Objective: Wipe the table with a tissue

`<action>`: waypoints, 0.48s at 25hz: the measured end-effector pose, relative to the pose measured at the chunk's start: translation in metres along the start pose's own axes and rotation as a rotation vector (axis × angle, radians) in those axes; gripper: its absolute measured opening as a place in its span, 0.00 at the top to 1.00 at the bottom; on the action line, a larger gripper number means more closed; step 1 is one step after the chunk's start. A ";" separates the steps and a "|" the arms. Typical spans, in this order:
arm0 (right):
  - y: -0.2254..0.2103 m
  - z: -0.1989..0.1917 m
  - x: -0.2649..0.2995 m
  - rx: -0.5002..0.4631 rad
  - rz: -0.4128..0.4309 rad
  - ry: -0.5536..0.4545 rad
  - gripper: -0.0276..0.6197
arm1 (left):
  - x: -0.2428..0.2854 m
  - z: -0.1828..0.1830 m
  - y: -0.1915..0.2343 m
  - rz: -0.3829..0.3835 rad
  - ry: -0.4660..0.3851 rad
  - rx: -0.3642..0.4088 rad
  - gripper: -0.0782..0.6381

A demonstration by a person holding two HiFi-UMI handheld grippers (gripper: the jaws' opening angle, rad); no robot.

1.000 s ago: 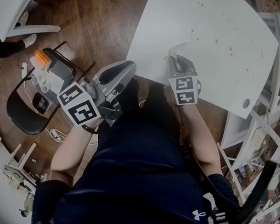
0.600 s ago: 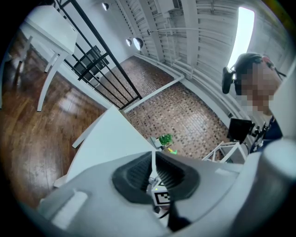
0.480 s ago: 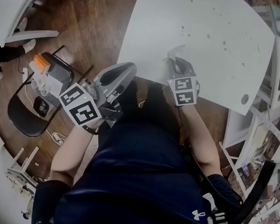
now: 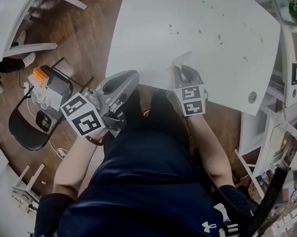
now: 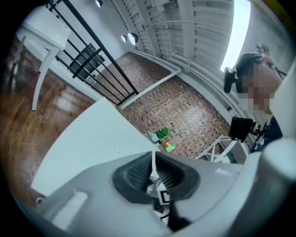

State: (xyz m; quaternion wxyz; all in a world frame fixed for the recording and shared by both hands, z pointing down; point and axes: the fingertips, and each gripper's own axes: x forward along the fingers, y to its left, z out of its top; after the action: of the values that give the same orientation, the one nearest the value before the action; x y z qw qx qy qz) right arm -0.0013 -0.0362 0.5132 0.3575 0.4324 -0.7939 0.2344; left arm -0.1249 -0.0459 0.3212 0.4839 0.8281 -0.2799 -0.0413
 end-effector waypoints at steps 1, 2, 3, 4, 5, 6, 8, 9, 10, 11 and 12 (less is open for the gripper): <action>-0.006 0.001 -0.008 0.024 0.001 -0.022 0.93 | 0.005 -0.004 -0.005 -0.001 0.005 0.005 0.87; -0.012 0.003 -0.018 0.057 0.007 -0.049 0.93 | 0.011 -0.008 -0.011 -0.001 0.011 0.011 0.87; -0.019 0.006 -0.028 0.098 0.017 -0.082 0.93 | 0.016 -0.011 -0.018 -0.001 0.016 0.019 0.87; -0.026 0.008 -0.039 0.143 0.029 -0.117 0.93 | 0.022 -0.014 -0.026 -0.001 0.019 0.029 0.87; -0.032 0.010 -0.052 0.188 0.042 -0.152 0.93 | 0.027 -0.016 -0.034 0.000 0.020 0.038 0.87; -0.039 0.013 -0.065 0.229 0.053 -0.186 0.93 | 0.032 -0.018 -0.043 0.000 0.018 0.049 0.87; -0.054 0.020 -0.093 0.287 0.060 -0.246 0.93 | 0.042 -0.019 -0.061 -0.005 0.011 0.075 0.87; -0.062 0.022 -0.106 0.308 0.057 -0.272 0.93 | 0.045 -0.018 -0.069 -0.009 0.007 0.089 0.87; -0.068 0.024 -0.118 0.326 0.050 -0.295 0.93 | 0.048 -0.017 -0.077 -0.014 0.003 0.103 0.87; -0.073 0.024 -0.128 0.340 0.041 -0.315 0.93 | 0.049 -0.017 -0.083 -0.018 0.000 0.115 0.87; -0.076 0.024 -0.137 0.350 0.032 -0.332 0.93 | 0.048 -0.017 -0.089 -0.023 -0.001 0.126 0.87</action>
State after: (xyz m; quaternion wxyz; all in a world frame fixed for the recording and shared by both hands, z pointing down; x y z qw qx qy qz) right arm 0.1058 -0.0209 0.3974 0.1378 0.5077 -0.7958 0.3000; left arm -0.0411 -0.0235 0.2660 0.4302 0.8601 -0.2726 -0.0296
